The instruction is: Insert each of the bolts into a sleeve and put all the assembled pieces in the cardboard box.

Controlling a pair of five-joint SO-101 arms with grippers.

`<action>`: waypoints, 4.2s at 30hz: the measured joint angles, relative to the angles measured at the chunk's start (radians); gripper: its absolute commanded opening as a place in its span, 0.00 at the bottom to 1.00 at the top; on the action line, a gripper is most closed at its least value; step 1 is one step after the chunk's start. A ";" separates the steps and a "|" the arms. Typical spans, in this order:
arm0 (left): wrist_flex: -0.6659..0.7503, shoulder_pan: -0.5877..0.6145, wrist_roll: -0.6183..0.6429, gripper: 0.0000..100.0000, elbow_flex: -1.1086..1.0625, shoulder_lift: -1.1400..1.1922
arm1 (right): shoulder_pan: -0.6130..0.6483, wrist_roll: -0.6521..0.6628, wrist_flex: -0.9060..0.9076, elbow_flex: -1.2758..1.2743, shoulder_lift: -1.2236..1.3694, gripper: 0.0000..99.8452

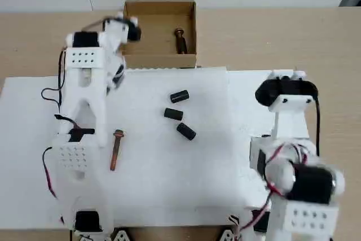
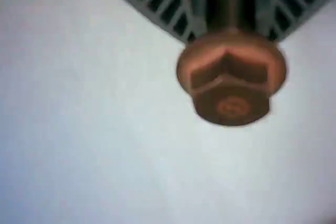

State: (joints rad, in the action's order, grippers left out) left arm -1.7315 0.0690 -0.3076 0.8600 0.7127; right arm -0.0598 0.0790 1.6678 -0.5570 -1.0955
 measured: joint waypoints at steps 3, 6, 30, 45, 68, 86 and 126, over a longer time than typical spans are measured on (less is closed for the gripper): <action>0.000 -0.020 0.021 0.00 0.107 -0.023 | 0.000 0.061 0.000 0.000 -0.087 0.00; -0.005 -0.060 0.025 0.00 0.123 -0.103 | 0.002 0.078 0.000 0.002 -0.118 0.00; 0.040 -0.319 0.071 0.00 -0.674 -1.103 | -0.002 -0.071 -0.226 -0.161 -0.126 0.00; 0.470 -0.308 0.153 0.00 -1.594 -1.854 | 0.172 -0.075 -0.384 -0.474 -0.419 0.00; 0.733 -0.218 0.586 0.00 -2.211 -2.519 | 0.493 -0.075 -0.720 -0.922 -0.706 0.00; 1.091 -0.381 0.927 0.00 -2.335 -2.513 | 0.766 0.000 -0.965 -1.109 -0.704 0.00; 1.105 -0.535 0.942 0.00 -2.469 -2.518 | 0.775 0.089 -1.013 -1.102 -0.703 0.00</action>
State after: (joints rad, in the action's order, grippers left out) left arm -0.6268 -0.4664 0.6345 -1.6088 -1.8052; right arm 0.7150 0.1680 0.6552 -1.6586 -1.7983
